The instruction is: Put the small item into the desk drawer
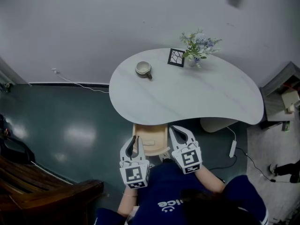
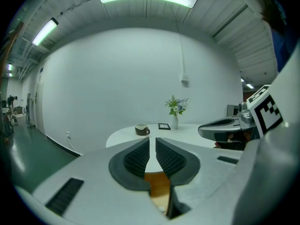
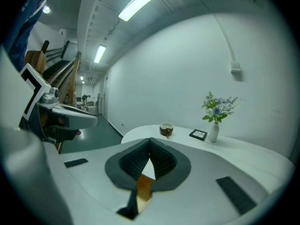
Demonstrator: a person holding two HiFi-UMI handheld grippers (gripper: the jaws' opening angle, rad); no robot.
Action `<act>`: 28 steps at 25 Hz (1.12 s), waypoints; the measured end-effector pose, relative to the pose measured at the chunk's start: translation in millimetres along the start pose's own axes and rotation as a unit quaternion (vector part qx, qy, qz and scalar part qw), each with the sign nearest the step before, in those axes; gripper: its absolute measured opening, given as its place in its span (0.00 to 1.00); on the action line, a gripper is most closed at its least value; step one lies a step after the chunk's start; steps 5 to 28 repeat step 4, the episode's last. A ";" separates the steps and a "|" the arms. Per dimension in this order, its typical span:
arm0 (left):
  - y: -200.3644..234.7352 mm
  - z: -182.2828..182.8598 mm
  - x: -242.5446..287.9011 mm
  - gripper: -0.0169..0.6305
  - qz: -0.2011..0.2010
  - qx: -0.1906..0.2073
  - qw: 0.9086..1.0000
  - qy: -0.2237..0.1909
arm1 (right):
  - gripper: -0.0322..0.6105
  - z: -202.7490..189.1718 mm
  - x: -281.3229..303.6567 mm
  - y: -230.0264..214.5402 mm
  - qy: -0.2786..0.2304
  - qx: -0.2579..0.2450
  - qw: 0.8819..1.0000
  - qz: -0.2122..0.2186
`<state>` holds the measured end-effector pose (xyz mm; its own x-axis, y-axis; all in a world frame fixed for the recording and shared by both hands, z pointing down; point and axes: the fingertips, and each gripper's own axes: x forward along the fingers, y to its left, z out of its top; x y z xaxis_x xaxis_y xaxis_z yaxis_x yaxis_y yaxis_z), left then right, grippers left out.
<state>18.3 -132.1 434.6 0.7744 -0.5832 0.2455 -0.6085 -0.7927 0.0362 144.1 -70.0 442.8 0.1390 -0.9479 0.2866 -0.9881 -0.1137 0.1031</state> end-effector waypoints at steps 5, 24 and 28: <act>0.4 2.0 0.1 0.09 -0.001 0.003 1.000 -0.003 | 0.06 -1.5 0.1 2.2 0.004 -0.011 1.000 0.003; 0.4 2.0 0.1 0.09 -0.001 0.003 1.000 -0.003 | 0.06 -1.5 0.1 2.2 0.004 -0.011 1.000 0.003; 0.4 2.0 0.1 0.09 -0.001 0.003 1.000 -0.003 | 0.06 -1.5 0.1 2.2 0.004 -0.011 1.000 0.003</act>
